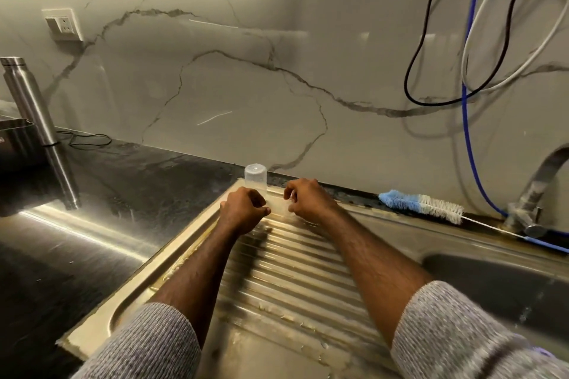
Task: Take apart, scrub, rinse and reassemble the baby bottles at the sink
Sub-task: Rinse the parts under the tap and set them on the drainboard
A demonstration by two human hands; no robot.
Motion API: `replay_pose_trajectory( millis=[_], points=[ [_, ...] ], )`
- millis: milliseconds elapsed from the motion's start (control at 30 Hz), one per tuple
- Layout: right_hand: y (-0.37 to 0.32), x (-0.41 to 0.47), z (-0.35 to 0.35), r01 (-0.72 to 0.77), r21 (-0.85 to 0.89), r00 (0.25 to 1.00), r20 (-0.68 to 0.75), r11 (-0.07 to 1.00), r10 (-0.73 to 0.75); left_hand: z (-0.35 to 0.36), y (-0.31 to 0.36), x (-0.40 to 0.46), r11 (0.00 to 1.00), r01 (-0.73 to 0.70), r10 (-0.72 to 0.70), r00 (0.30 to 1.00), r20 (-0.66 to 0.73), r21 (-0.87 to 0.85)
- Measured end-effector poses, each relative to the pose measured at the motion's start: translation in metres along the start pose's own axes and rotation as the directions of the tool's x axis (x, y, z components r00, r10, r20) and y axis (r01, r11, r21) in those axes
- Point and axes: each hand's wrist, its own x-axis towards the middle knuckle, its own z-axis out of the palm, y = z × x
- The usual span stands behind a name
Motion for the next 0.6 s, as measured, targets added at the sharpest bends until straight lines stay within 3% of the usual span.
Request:
replay_pose_trajectory(
  millis=[100,233,367,600],
  points=[
    [-0.003,0.012,0.008,-0.070,-0.053,0.993,-0.097,0.996,0.065,0.002,0.000,0.000,1.000,-0.007,0.007,1.000,0.000,0.008],
    [0.001,0.018,0.018,-0.120,-0.080,0.989,-0.094,0.990,0.113,0.004,0.002,-0.001,1.000,-0.008,0.008,1.000,-0.007,0.019],
    [0.010,0.011,0.011,-0.121,0.012,0.987,-0.109,0.993,0.122,0.005,0.005,-0.004,0.999,-0.035,0.035,0.999,-0.021,0.004],
    [0.069,-0.065,-0.036,-0.067,0.036,0.988,-0.140,0.997,0.071,0.038,0.048,-0.029,0.975,-0.210,0.206,0.977,-0.054,-0.078]
  ],
)
